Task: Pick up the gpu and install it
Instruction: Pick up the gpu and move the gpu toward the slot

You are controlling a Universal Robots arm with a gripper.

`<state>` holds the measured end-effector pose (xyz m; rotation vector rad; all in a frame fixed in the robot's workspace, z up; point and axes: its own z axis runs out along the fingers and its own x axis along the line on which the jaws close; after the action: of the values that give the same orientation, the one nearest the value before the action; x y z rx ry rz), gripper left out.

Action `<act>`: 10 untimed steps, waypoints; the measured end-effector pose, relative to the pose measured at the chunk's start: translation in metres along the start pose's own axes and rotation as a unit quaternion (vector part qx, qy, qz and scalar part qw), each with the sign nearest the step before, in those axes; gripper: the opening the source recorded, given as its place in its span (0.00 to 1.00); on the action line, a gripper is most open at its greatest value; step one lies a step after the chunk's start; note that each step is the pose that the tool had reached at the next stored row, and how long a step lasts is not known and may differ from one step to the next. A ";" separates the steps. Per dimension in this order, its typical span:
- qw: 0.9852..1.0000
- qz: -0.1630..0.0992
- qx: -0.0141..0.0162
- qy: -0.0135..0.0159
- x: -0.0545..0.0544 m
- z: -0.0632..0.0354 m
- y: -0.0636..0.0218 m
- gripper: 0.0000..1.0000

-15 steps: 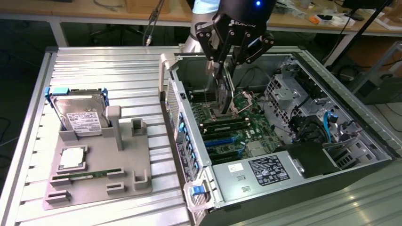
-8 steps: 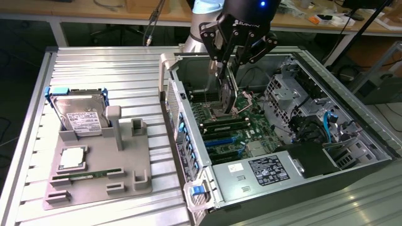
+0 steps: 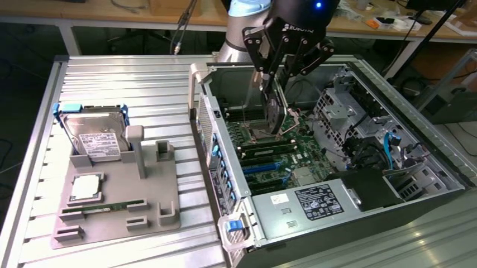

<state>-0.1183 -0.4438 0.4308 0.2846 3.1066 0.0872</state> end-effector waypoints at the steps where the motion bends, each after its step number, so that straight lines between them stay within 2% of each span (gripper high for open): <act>1: 1.000 0.000 0.000 0.000 -0.001 0.0000 0.0002 0.27; 10: 1.000 0.000 0.000 0.000 -0.007 0.0002 0.0014 0.27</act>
<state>-0.1107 -0.4438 0.4308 0.2847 3.1066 0.0871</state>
